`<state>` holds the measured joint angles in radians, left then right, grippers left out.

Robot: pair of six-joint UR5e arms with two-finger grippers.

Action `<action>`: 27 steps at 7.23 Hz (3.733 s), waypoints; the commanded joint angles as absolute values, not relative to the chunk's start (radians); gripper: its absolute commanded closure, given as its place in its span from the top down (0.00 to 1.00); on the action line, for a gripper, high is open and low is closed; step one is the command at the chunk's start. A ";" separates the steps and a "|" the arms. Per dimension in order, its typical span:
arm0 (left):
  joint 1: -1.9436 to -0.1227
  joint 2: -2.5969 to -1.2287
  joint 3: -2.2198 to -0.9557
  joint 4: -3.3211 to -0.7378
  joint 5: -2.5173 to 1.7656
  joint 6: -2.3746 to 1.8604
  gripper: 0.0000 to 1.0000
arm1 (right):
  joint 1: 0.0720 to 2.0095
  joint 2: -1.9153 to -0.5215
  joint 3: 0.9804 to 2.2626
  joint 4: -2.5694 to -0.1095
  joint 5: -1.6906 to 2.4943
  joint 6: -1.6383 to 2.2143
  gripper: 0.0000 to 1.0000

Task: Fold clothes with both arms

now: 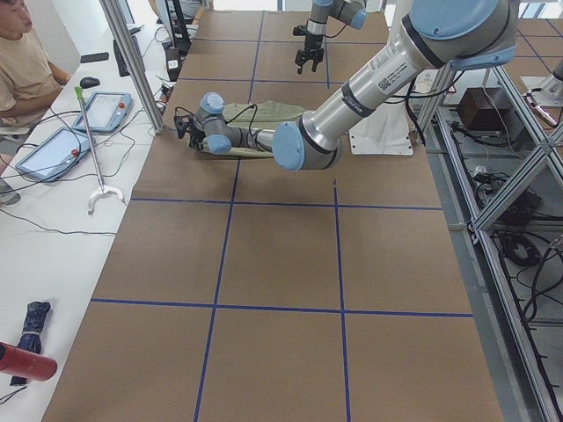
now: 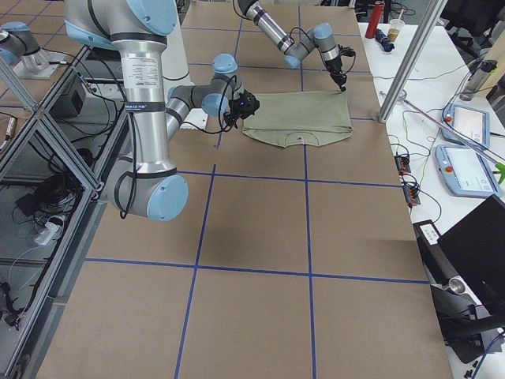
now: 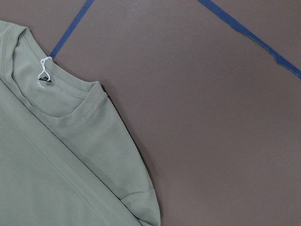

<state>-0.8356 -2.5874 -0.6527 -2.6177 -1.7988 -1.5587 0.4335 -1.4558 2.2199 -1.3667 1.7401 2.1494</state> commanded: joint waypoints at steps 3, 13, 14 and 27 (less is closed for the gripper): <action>-0.854 -2.328 -1.098 -2.558 -1.984 -1.557 0.61 | 0.443 -1.255 2.028 -1.393 1.715 1.985 1.00; -0.864 -1.985 -1.545 -2.522 -2.106 -1.562 0.64 | 0.381 -0.934 1.741 -1.778 1.741 0.879 1.00; -0.864 -1.985 -1.543 -2.520 -2.105 -1.562 0.64 | 0.376 -0.934 1.727 -1.779 1.741 0.871 1.00; -0.864 -1.983 -1.557 -2.520 -2.106 -1.563 0.64 | 0.457 -0.953 1.746 -1.819 1.713 0.728 1.00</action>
